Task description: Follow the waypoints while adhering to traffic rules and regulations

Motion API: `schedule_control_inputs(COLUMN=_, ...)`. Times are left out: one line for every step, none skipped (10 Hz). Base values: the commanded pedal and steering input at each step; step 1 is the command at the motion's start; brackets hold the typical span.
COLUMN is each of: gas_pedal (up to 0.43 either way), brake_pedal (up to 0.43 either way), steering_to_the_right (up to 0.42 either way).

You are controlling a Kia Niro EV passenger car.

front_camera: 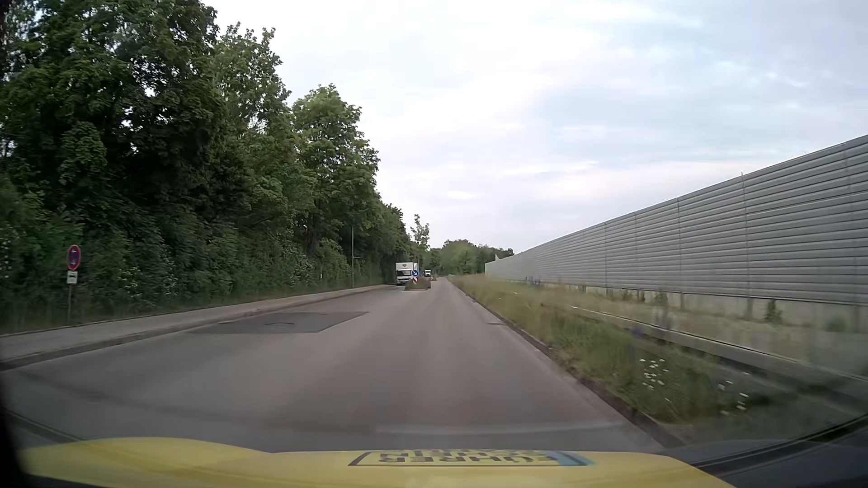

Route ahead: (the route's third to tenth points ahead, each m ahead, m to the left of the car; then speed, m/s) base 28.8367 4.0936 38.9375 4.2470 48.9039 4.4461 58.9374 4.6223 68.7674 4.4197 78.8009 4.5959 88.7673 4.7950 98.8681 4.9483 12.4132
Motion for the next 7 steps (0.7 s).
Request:
schedule_control_inputs(gas_pedal=0.079, brake_pedal=0.000, steering_to_the_right=-0.005)
schedule_control_inputs(gas_pedal=0.067, brake_pedal=0.000, steering_to_the_right=-0.004)
schedule_control_inputs(gas_pedal=0.067, brake_pedal=0.000, steering_to_the_right=-0.004)
schedule_control_inputs(gas_pedal=0.067, brake_pedal=0.000, steering_to_the_right=-0.004)
schedule_control_inputs(gas_pedal=0.059, brake_pedal=0.000, steering_to_the_right=-0.004)
schedule_control_inputs(gas_pedal=0.059, brake_pedal=0.000, steering_to_the_right=-0.004)
schedule_control_inputs(gas_pedal=0.059, brake_pedal=0.000, steering_to_the_right=-0.004)
